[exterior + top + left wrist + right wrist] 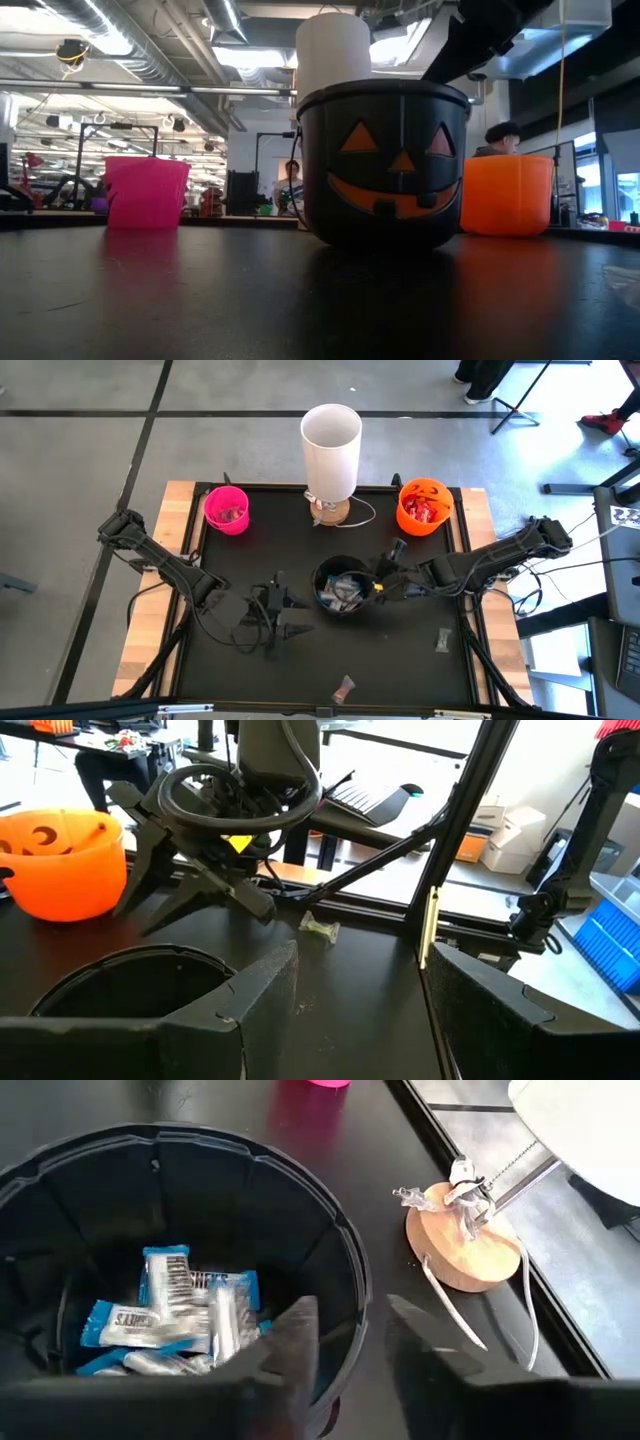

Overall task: Sort candy
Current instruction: Put the green gummy into the pink bucket

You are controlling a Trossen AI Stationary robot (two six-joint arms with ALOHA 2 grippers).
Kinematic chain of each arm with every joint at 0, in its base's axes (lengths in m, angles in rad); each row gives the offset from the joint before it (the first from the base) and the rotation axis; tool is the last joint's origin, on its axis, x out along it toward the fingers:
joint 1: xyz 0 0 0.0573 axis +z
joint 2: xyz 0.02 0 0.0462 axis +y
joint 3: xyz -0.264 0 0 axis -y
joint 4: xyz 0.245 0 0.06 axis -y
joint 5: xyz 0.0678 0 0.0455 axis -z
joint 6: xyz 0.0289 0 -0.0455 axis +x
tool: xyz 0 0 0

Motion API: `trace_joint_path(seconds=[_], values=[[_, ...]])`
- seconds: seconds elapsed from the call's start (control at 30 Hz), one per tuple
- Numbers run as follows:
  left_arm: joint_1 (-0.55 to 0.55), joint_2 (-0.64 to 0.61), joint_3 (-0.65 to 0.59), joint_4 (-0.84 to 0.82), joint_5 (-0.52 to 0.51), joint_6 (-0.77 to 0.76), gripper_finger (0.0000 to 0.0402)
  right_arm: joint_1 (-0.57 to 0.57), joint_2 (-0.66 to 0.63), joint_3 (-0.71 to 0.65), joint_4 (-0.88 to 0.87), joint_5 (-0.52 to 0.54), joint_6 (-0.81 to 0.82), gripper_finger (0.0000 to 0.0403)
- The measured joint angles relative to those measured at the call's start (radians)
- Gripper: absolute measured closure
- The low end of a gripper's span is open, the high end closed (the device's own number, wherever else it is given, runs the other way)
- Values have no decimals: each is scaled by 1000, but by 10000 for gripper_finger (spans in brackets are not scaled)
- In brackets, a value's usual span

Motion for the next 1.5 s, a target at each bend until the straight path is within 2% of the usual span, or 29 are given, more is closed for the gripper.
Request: trace_joint_path(seconds=[0.13,0.27,0.37,0.57,0.7,0.9,1.07,1.2,1.33,1.5], values=[[0,0,0,-5,0,0,186,0,0,0,0,-2,3,232],[0,0,0,-5,0,0,186,0,0,0,2,-24,3,201],[0,0,0,-6,0,0,186,0,-9,30,-55,-70,2,197],[0,0,0,-11,0,-1,186,38,-39,191,-151,-192,7,209],[0,0,0,-11,0,-11,186,141,-39,257,-97,-208,-8,216],[-8,0,0,-12,0,-29,186,340,-26,271,0,-209,-102,216],[-11,0,0,-5,0,-55,186,465,35,271,-61,-219,-83,216],[-10,0,0,-4,0,-61,186,534,89,271,-236,-269,40,217],[-11,0,0,-3,0,-61,186,576,143,266,-457,-391,305,217],[-10,0,0,-3,0,-56,186,627,182,189,-640,-529,591,217]])
